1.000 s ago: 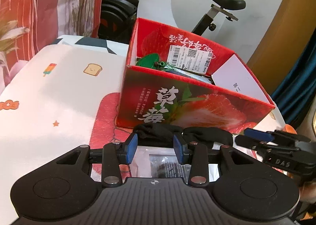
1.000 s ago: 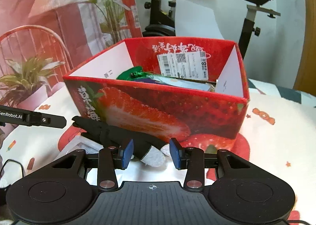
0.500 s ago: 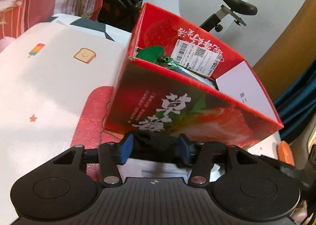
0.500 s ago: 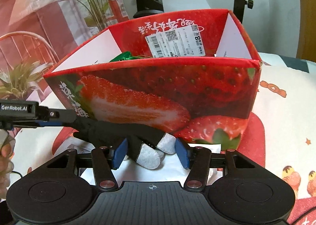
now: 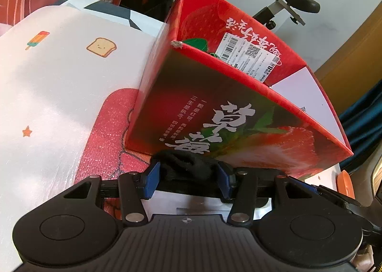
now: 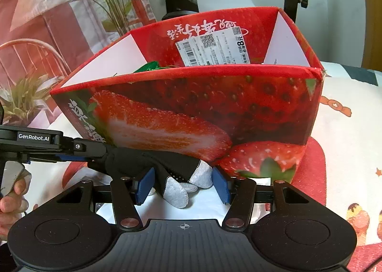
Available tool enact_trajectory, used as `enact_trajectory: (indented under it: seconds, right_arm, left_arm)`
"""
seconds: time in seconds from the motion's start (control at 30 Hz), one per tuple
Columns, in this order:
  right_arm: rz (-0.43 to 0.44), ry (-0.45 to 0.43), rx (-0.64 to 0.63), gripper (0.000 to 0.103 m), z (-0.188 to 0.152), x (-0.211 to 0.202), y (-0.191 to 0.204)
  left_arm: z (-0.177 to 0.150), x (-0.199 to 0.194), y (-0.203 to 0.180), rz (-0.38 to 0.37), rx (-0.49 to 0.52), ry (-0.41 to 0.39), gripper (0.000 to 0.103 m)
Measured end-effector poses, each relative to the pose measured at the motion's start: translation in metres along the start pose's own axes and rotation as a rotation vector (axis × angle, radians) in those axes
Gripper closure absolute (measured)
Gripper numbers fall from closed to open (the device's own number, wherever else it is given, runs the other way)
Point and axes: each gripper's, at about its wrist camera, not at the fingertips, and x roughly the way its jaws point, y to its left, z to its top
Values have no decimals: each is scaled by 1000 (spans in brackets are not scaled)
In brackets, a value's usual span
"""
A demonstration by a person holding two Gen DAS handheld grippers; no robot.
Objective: Organize soft objects
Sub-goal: 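Grasp the black glove with the left gripper while the right gripper grasps its fingertips, then lift the black glove with both grippers and carry it over the red box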
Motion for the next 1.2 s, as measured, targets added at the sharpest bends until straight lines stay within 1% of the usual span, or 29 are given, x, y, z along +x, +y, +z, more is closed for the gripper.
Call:
enact_trajectory:
  seconds: [0.1,0.2,0.23,0.27,0.3,0.37,0.47,0.53,0.67,0.9,1.1,1.2]
  right_arm:
    - [10,2,21,50,0,3,-4]
    - [21,2,41,52,-1,4,-7]
    - [24,0,43,59,-1,3,-7]
    - [33,2,45,68,-1,2,-7]
    - [42,7,45,71,0,1,-6]
    - [47,9,29,81,1,-2,-2]
    - [44,2,4,87,0,-8,3]
    - [49,-6,17,88,-1,-12,2]
    - [52,-29,23,89,1,-22,3]
    - [44,-98,9,90,5,-44,10]
    - [52,-160,-3,92,12,-67,15]
    - [53,-183,-8,95,14,-74,16]
  left_arm:
    - [2,3,-1,0,6,2,51]
    - [3,4,-4,3,25,4,69]
    - [3,3,-6,1,38,3,73]
    - [3,2,-8,12,54,1,75]
    - [3,1,-10,26,73,-1,79]
    - [3,-4,-14,35,102,-8,80]
    - [4,-13,-20,23,116,-26,83]
    - [5,-19,-23,9,116,-41,84]
    - [3,-27,-32,13,142,-64,84]
    - [-2,-46,-43,11,172,-116,84]
    - [-1,-65,-57,-16,230,-149,85]
    - [2,-76,-64,-38,246,-182,87]
